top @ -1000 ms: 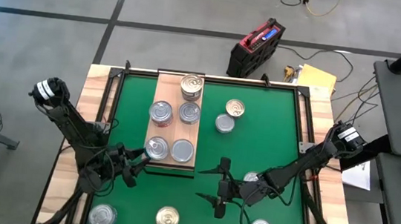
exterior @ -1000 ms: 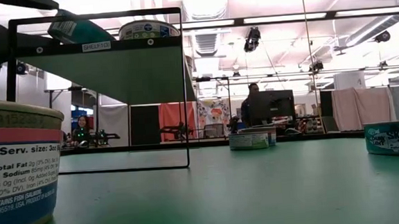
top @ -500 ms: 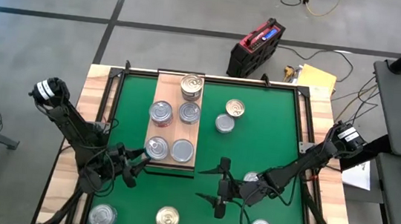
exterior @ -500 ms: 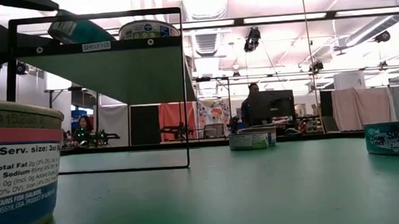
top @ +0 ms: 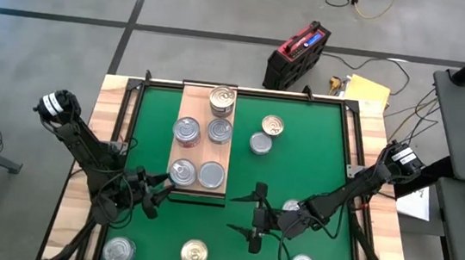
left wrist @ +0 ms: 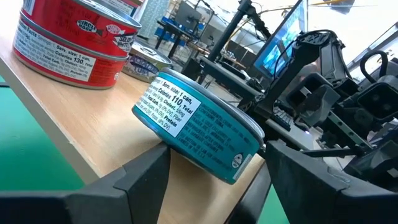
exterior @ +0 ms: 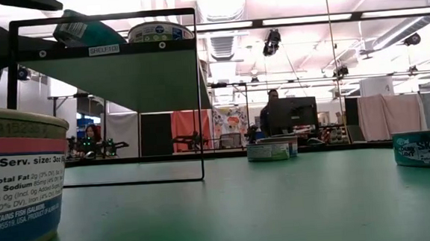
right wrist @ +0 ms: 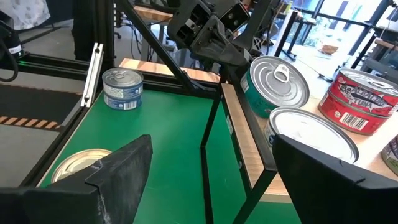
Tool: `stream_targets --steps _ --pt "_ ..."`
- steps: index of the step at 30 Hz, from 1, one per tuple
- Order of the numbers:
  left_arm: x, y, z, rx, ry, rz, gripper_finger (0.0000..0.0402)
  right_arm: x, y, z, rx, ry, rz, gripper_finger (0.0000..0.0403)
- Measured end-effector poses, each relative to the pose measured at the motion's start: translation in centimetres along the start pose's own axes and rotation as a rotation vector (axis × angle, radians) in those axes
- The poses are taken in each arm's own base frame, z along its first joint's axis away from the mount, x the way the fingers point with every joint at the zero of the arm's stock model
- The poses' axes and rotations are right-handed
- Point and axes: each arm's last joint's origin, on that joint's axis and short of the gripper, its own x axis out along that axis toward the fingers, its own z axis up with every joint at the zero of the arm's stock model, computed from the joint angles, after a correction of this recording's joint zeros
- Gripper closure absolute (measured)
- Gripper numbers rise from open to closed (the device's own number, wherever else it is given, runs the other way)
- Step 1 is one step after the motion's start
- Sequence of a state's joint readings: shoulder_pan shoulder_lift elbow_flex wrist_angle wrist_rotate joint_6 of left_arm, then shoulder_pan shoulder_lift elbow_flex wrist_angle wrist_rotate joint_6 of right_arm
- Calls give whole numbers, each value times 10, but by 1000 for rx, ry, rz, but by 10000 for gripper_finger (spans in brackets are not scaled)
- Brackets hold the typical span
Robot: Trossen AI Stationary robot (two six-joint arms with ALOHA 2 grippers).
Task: Stack canned seafood by type on shelf
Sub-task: Put the green and blue tuna can on the shelf
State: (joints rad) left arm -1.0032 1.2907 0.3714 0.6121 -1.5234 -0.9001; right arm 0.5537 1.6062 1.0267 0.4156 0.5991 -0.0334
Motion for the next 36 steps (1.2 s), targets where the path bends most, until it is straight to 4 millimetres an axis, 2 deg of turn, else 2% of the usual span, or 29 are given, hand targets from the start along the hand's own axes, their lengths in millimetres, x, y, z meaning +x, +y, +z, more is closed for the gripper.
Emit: stream_targets --steps 8,17,24,28,36 --pt "0 0 0 5 6 -5 154 0 0 0 7 0 0 90" --pt "0 0 -1 8 19 -15 153 0 0 0 6 1 -1 76" --pt "0 0 -1 10 18 -14 112 0 0 0 4 0 -1 85" --pt "-1 -1 -1 93 19 -18 87 0 0 0 4 0 -1 81" --pt "-1 -7 2 155 23 -26 74 0 0 0 7 0 -2 75"
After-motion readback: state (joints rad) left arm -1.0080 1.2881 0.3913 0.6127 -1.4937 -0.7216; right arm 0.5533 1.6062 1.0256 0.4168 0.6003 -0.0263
